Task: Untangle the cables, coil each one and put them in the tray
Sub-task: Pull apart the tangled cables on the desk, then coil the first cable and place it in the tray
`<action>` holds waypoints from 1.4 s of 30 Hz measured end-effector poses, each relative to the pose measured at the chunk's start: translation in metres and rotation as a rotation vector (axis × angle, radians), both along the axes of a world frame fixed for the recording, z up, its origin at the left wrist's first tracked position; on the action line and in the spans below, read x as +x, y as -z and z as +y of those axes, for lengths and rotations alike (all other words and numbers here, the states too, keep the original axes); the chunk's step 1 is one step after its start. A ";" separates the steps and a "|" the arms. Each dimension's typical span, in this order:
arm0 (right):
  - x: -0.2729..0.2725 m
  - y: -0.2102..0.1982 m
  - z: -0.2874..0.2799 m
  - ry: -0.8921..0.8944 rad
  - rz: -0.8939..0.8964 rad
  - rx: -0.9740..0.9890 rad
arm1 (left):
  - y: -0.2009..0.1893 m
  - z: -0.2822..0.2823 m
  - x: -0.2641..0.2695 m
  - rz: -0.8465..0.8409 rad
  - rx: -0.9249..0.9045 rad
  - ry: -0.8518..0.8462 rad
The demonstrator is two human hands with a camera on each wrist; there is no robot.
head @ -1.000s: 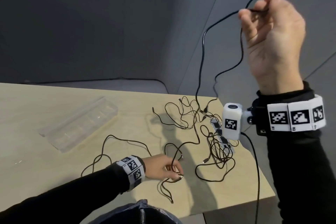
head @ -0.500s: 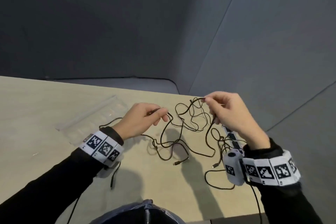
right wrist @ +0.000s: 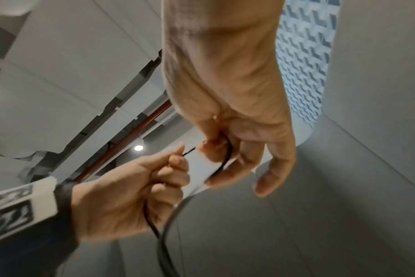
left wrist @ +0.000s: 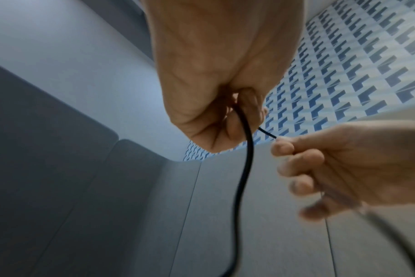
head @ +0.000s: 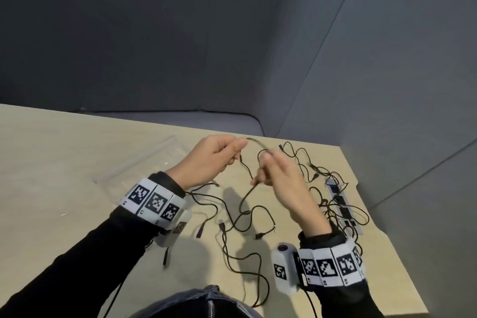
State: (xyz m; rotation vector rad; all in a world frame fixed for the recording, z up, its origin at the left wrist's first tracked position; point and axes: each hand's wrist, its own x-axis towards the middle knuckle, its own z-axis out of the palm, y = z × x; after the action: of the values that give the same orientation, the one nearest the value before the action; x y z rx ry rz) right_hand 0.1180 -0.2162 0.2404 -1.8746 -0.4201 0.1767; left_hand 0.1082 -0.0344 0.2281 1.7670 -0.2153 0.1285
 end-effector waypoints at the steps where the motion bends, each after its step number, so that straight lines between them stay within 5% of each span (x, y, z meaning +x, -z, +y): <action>1: 0.004 -0.003 -0.004 0.091 0.033 0.091 | 0.006 0.001 0.001 0.015 -0.001 0.020; 7: 0.026 -0.036 -0.043 0.448 -0.009 0.413 | 0.049 0.003 -0.003 0.030 0.209 0.096; 12: 0.044 -0.049 -0.077 0.677 -0.064 0.499 | 0.065 0.012 0.006 0.105 0.288 -0.074; 15: 0.053 -0.041 -0.086 0.677 -0.028 0.263 | 0.058 0.012 0.008 0.132 0.158 -0.184; 18: 0.054 -0.019 -0.083 0.561 -0.063 -0.361 | 0.042 0.005 0.009 0.096 0.185 -0.213; 21: 0.034 -0.010 -0.061 0.239 -0.262 -0.579 | 0.024 -0.003 0.007 0.094 0.185 -0.193; 24: 0.014 -0.012 -0.036 -0.050 -0.037 -0.413 | 0.009 -0.010 0.008 0.130 0.151 -0.153; 26: 0.007 -0.009 -0.022 -0.087 0.165 -0.222 | 0.003 -0.012 0.008 0.116 0.215 -0.164; 31: -0.001 0.016 0.001 -0.125 -0.025 -0.349 | -0.006 -0.019 0.001 0.179 -0.046 -0.010; 36: 0.006 0.028 0.006 0.074 -0.015 -0.162 | -0.006 -0.015 0.002 0.154 -0.093 0.087; 42: 0.023 0.001 -0.012 0.240 0.215 0.213 | 0.007 -0.009 0.001 0.361 -0.031 0.266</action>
State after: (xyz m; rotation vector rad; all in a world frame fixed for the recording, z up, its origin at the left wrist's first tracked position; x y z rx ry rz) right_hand 0.1409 -0.2281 0.2398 -1.6591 -0.0620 0.1626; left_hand 0.1091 -0.0430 0.2207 1.6810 -0.1819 -0.3749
